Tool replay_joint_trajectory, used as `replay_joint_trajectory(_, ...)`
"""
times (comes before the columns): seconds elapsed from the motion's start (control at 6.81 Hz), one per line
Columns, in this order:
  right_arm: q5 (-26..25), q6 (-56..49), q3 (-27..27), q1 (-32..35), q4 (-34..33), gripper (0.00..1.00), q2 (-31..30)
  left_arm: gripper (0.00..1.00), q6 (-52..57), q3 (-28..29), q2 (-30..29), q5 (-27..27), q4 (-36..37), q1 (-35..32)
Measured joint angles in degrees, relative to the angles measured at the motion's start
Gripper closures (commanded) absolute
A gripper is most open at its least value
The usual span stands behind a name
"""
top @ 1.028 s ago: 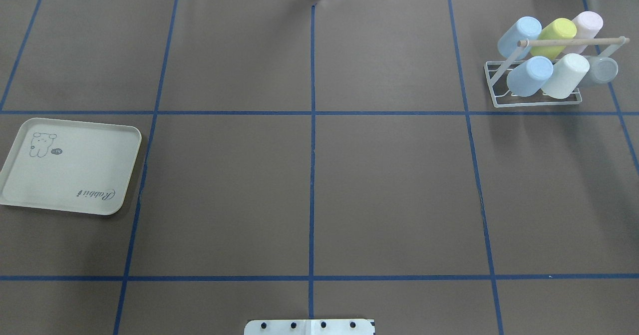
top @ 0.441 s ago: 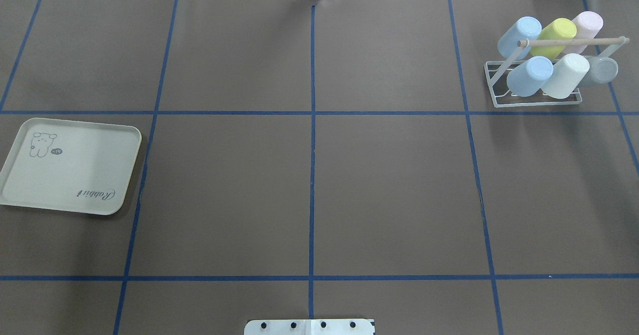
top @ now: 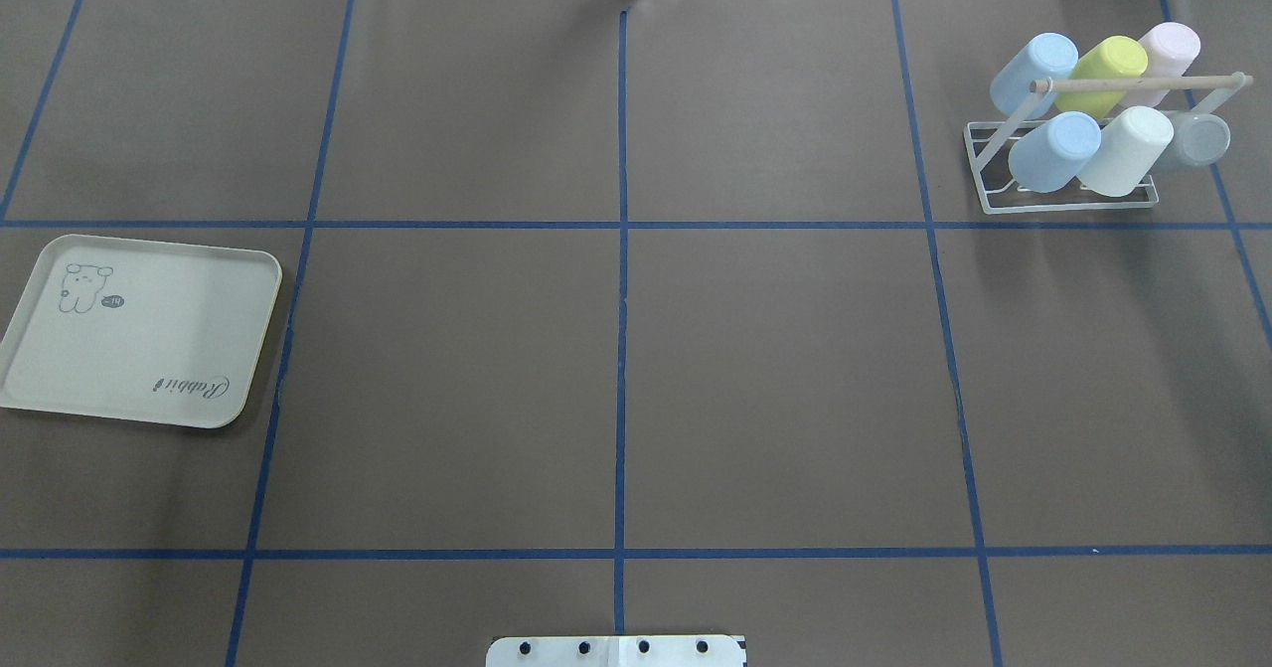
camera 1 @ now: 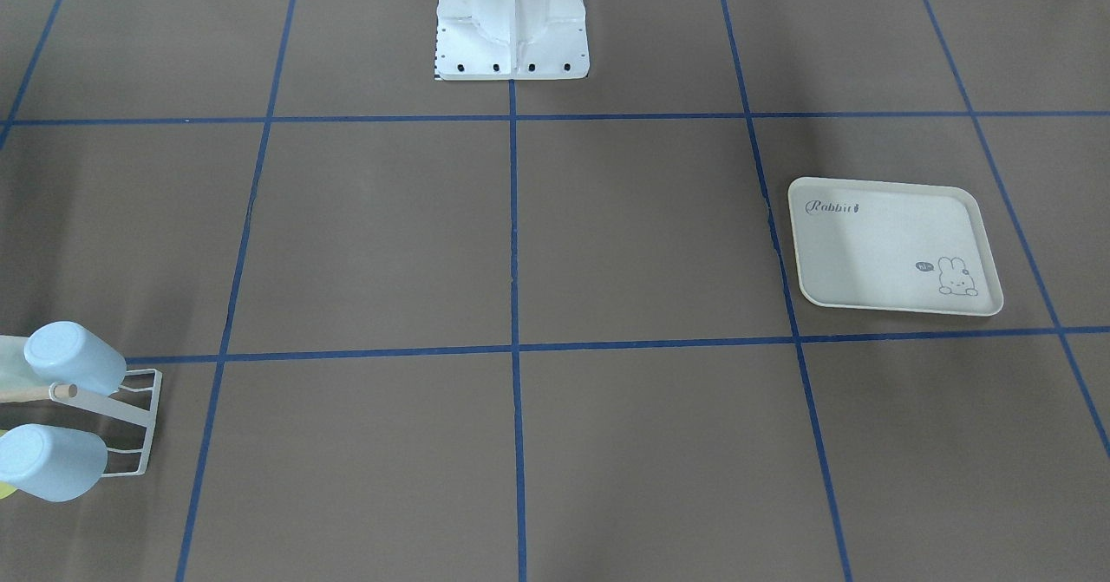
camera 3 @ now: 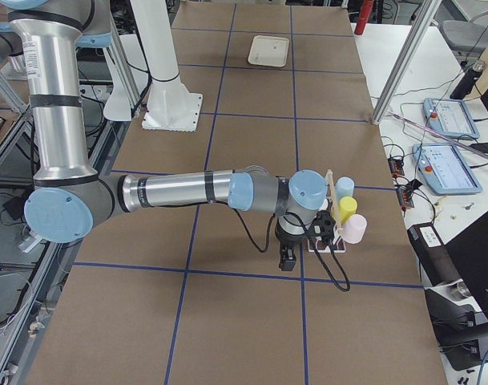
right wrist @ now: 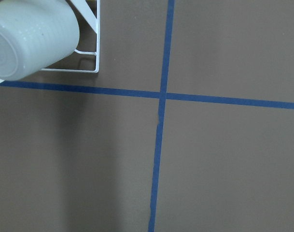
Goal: Transfer IKEA cup to right arm and place on rack
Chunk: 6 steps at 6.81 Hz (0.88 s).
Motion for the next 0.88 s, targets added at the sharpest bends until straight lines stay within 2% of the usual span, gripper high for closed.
replay_joint_trajectory(0.29, 0.83, 0.05, 0.28, 0.0, 0.22, 0.0, 0.0, 0.0, -0.34, -4.83, -0.04, -0.19, 4.94, -0.04)
replay_joint_trajectory(0.88, 1.48, 0.37, 0.08, 0.01, 0.24, 0.0, -0.62, 0.0, -0.42, -5.53, -0.2, -0.37, 5.47, -0.02)
